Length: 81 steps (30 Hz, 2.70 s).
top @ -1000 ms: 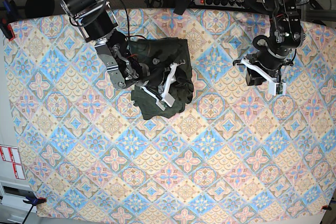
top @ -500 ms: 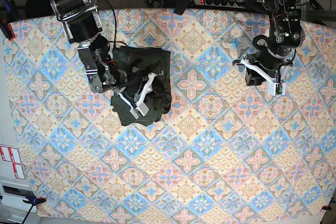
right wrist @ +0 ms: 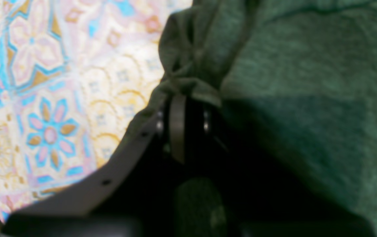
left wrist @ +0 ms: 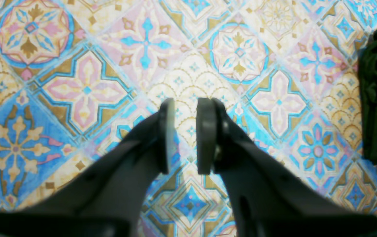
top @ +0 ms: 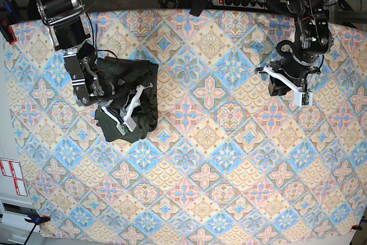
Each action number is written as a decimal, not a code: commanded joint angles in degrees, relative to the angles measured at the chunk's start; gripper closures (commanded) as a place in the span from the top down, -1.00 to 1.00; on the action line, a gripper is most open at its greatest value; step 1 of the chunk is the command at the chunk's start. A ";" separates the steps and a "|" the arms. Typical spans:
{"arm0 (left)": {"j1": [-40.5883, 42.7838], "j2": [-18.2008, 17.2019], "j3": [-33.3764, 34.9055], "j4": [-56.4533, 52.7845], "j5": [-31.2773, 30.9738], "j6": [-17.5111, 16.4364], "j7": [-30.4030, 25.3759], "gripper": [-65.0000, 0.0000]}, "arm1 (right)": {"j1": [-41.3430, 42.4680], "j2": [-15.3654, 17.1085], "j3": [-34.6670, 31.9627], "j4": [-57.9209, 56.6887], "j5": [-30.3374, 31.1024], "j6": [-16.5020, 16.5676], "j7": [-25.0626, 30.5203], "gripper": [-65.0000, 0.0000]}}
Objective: Fold the T-shirt properly
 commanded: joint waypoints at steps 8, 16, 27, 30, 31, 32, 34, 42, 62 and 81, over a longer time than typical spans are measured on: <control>-0.48 -0.55 -0.16 1.07 -0.45 -0.23 -1.03 -0.66 | 2.18 6.30 0.18 -1.02 -8.17 -5.16 -6.50 -0.76; -0.48 -0.55 -0.07 1.07 -0.45 -0.23 -1.03 -0.65 | 3.86 8.32 0.18 -0.93 -8.17 -5.16 -6.76 -0.76; -0.48 -0.55 -0.07 1.07 -0.45 -0.23 -1.03 -0.65 | 0.87 7.62 -0.26 6.01 -8.08 -5.16 -6.93 -0.76; -0.48 -0.55 -0.07 1.07 -0.45 -0.23 -1.03 -0.65 | 0.78 5.51 0.01 6.10 -8.08 -5.16 -6.85 -0.76; -0.48 -0.55 -0.07 1.07 -0.45 -0.23 -1.03 -0.65 | 0.78 5.25 0.01 6.19 -8.08 -5.16 -6.67 -0.76; -0.48 -0.55 -0.07 1.07 -0.45 -0.32 -1.03 -0.65 | 0.78 5.07 0.10 6.27 -8.08 -5.16 -6.67 -0.76; -0.48 -0.55 -0.07 1.07 -0.45 -0.32 -1.03 -0.65 | 0.69 5.07 0.10 7.86 -8.08 -5.16 -6.58 -0.76; -0.22 -0.55 -0.07 2.65 -1.68 -0.32 -1.12 -0.65 | -4.67 5.07 0.27 23.50 -7.82 -5.16 -6.93 -0.76; 20.00 -9.61 -5.17 11.44 -17.33 -0.32 -1.47 -0.67 | -43.00 4.98 35.88 51.02 -4.48 -5.16 -6.93 -0.78; 42.42 -9.61 -8.16 8.72 -17.24 -0.32 -1.47 -0.85 | -66.12 2.17 39.92 47.68 4.66 -5.16 -6.93 -0.88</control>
